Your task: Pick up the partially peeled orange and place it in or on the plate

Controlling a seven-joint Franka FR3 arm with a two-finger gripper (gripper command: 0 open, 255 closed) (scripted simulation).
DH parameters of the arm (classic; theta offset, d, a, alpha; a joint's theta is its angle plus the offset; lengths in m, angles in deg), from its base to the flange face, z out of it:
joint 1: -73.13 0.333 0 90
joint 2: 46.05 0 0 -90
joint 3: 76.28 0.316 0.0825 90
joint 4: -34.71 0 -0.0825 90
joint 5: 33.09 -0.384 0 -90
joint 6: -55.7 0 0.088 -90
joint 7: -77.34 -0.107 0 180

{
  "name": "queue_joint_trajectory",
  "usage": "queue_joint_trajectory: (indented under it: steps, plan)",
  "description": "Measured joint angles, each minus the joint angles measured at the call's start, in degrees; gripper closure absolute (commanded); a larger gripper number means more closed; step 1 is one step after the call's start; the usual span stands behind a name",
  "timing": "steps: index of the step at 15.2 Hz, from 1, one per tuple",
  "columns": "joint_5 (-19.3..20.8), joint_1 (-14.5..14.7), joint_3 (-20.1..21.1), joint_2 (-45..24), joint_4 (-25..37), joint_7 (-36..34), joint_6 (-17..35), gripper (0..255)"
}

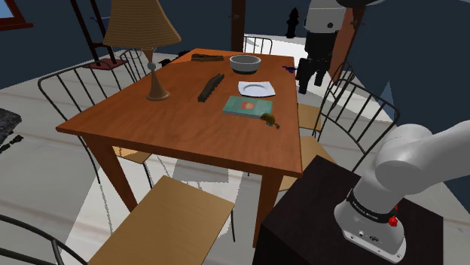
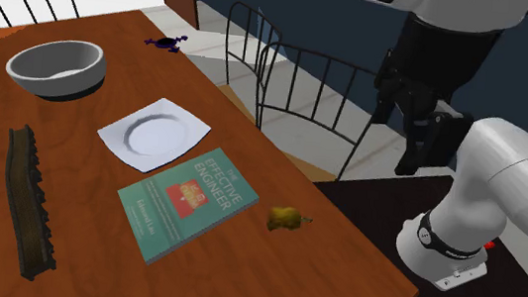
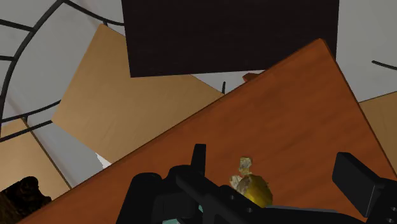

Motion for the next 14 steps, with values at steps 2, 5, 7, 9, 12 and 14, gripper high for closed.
queue_joint_trajectory:
  steps: [2, 5, 7, 9, 12, 14]
  plan:
    - [0.1, 0.1, 0.1, -0.7, -0.2, 0.1, 0.9, 0]
    - [0.4, 0.5, 0.9, -3.5, -2.4, 0.2, 6.1, 0]
    - [0.8, 0.6, 1.4, -6.8, -3.0, 0.5, 10.2, 0]
    - [1.3, 0.8, 1.9, -10.2, -3.3, 0.6, 14.1, 0]
    - [2.1, 1.0, 2.7, -14.8, -4.0, 0.7, 19.8, 0]
    - [2.6, 1.1, 3.3, -17.7, -4.1, 0.5, 22.9, 0]
